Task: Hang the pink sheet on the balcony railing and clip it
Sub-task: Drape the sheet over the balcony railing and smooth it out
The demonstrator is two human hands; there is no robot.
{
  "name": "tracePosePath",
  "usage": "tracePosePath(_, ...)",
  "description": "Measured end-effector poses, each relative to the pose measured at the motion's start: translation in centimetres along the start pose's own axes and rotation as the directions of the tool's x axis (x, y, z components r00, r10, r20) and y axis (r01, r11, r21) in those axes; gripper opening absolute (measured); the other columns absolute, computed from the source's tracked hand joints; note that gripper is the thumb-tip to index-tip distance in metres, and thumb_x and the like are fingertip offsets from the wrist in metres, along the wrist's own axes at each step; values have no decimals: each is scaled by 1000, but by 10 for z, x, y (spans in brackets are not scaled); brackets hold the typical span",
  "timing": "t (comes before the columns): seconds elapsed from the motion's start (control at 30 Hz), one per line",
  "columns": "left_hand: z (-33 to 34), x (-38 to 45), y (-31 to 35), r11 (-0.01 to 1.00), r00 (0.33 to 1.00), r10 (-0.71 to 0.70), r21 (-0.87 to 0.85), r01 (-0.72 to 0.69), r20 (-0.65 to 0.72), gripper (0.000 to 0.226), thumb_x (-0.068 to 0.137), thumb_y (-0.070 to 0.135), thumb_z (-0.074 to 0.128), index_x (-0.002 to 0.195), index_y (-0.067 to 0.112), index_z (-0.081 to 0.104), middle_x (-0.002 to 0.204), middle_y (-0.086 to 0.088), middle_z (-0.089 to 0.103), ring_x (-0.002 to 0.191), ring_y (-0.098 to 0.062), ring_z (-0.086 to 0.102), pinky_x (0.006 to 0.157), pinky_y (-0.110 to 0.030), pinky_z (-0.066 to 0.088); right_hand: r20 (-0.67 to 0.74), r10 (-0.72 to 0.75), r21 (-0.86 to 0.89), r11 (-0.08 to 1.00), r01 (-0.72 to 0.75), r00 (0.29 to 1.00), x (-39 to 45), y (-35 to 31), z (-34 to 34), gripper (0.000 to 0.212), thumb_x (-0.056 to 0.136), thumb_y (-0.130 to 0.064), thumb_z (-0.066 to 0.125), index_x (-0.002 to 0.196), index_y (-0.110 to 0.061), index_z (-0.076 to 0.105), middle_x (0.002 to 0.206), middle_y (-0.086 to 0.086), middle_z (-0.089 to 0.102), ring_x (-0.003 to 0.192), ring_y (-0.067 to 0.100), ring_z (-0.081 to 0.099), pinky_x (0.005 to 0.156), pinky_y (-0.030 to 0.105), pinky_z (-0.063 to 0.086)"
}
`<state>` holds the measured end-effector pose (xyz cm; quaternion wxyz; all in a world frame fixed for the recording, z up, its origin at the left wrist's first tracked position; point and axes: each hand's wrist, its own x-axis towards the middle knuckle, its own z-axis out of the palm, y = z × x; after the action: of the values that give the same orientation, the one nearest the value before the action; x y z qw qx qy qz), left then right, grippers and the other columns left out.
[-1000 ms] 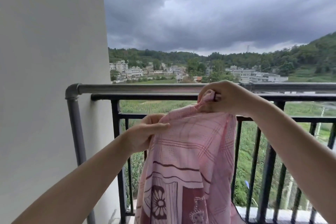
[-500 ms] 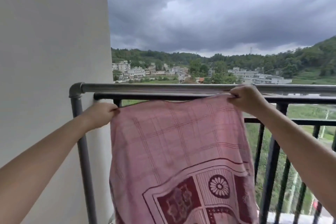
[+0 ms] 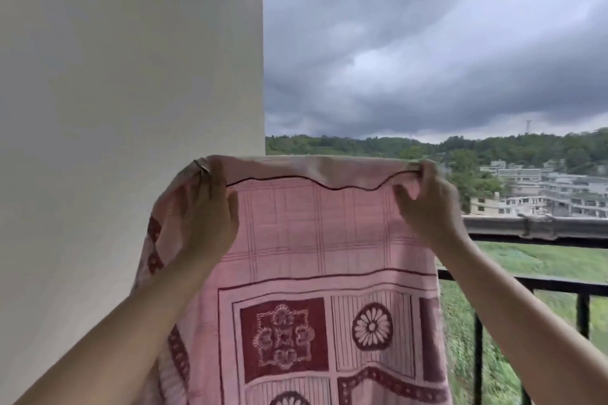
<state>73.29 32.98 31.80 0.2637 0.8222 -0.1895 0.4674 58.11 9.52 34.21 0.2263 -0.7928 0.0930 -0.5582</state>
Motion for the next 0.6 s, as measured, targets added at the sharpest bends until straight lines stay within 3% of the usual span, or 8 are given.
tracePosePath(0.1, 8, 40, -6, 994, 991, 56, 91, -67, 119, 83, 90, 40, 46, 145, 6, -7, 155, -17, 11, 143, -31, 12, 117, -47, 11, 130, -259, -326, 901, 288, 957, 31, -3, 21, 76, 72, -21, 71, 130, 4, 30, 120, 21, 55, 117, 33, 48, 103, 33, 34)
tracePosePath(0.2, 14, 92, -3, 979, 986, 135, 141, -149, 101, 98, 82, 50, 55, 145, 8, -6, 155, -16, 11, 142, -31, 15, 116, -47, 19, 175, -323, -530, 765, 365, 930, 81, -1, 23, 100, 73, -26, 71, 140, 7, 4, 142, 28, 32, 132, 36, 32, 112, 37, 25)
tracePosePath(0.27, 24, 126, 8, 967, 982, 181, 172, -187, 50, 100, 79, 54, 56, 145, 8, -3, 154, -16, 15, 141, -30, 21, 111, -45, 26, 153, -307, -600, 726, 335, 939, 115, -2, 17, 102, 76, -27, 69, 140, 6, -5, 147, 27, 24, 136, 35, 26, 113, 35, 22)
tracePosePath(0.37, 43, 171, 36, 953, 967, 256, 163, -254, 14, 99, 81, 52, 55, 145, 5, -4, 155, -16, 11, 143, -28, 16, 114, -38, 22, 136, -187, -673, 703, 229, 973, 151, -7, 14, 98, 81, -22, 63, 139, 6, -12, 149, 25, 16, 139, 32, 19, 115, 34, 18)
tracePosePath(0.47, 80, 192, 64, 952, 928, 267, 81, -296, 259, 96, 83, 45, 57, 145, 6, -5, 156, -14, 5, 144, -26, 12, 116, -37, 18, 213, -33, -761, 622, 187, 976, 161, 16, 24, 86, 84, -11, 54, 140, 2, -9, 146, 21, 25, 134, 31, 29, 109, 35, 28)
tracePosePath(0.53, 103, 180, 81, 948, 790, 287, -41, -316, 543, 91, 82, 42, 60, 147, 12, 4, 155, -11, 16, 140, -25, 24, 116, -37, 23, 442, 170, -741, 622, 252, 881, 149, 37, 31, 75, 83, -10, 52, 142, -4, 6, 126, 15, 49, 111, 26, 51, 90, 32, 44)
tracePosePath(0.57, 114, 170, 86, 937, 687, 299, -69, -341, 663, 83, 82, 41, 60, 146, 15, 12, 153, -9, 24, 137, -25, 31, 114, -38, 27, 581, 322, -708, 653, 270, 747, 139, 47, 36, 68, 83, -13, 54, 140, -6, 20, 110, 8, 56, 94, 21, 57, 78, 28, 48)
tracePosePath(0.6, 123, 158, 90, 931, 575, 283, -74, -359, 768, 73, 84, 41, 57, 143, 18, 20, 150, -6, 31, 134, -24, 36, 112, -39, 30, 682, 476, -691, 669, 274, 556, 127, 56, 39, 58, 84, -18, 54, 136, -6, 31, 98, 4, 58, 79, 17, 56, 68, 25, 48)
